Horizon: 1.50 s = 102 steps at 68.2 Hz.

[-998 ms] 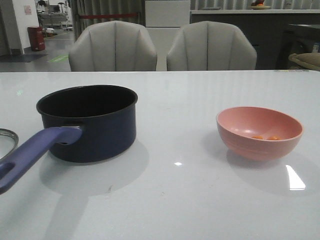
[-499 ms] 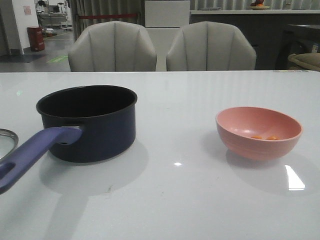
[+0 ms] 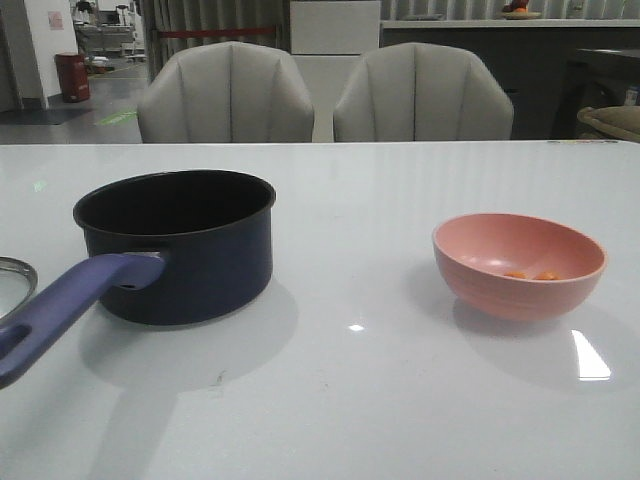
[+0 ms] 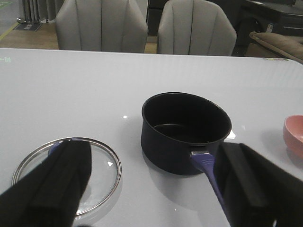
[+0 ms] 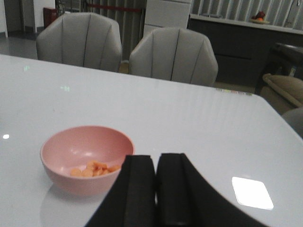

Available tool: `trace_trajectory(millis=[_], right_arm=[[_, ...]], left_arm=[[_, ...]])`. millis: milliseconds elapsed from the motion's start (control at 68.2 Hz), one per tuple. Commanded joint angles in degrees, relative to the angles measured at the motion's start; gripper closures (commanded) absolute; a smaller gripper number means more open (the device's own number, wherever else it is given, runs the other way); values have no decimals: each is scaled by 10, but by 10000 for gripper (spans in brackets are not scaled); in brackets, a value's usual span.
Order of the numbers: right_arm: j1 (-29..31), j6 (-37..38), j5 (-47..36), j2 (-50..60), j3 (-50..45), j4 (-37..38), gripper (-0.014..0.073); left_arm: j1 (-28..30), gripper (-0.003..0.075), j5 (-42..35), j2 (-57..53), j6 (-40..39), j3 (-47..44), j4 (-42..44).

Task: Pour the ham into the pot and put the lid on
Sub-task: 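Hold the glass lid aside beside the saucepan with the left gripper, then grasp the rim of the pink bowl with the right gripper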

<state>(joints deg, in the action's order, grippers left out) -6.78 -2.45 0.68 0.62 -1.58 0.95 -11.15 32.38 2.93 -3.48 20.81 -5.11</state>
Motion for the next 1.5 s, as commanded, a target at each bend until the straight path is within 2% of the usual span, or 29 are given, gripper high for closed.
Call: trace_trajectory(millis=[0,117,191,337,499,660,748,880,954,1188,1482], right_arm=[[-1,0,-107,11,8,-14,435],[-1,0,-56,-12,57,-51,435],[-1,-4,2,-71,110,-50,435],[-1,-7,65,-175,183,-54,435],[-1,-7,46,-252,197,-54,435],[-1,-6,53,-324,208,-90,429],[-1,-6,76,-389,242,-114,367],[-1,-6,114,-508,319,-123,165],[-1,-6,130,-572,359,-128,102],[-1,-6,195,-775,495,-136,101],[0,-6,241,-945,619,-136,101]], left_arm=[[-4,158,-57,5,0,9,-2],[-12,158,-63,5,0,6,-2],[-27,158,-65,5,0,6,-2],[-37,158,-67,5,0,6,-2],[-37,158,-67,5,0,6,-2],[-37,158,-67,5,0,6,-2],[-37,158,-67,5,0,6,-2],[-37,158,-67,5,0,6,-2],[-37,158,-67,5,0,6,-2],[-37,158,-67,5,0,6,-2],[-37,158,-67,5,0,6,-2]])
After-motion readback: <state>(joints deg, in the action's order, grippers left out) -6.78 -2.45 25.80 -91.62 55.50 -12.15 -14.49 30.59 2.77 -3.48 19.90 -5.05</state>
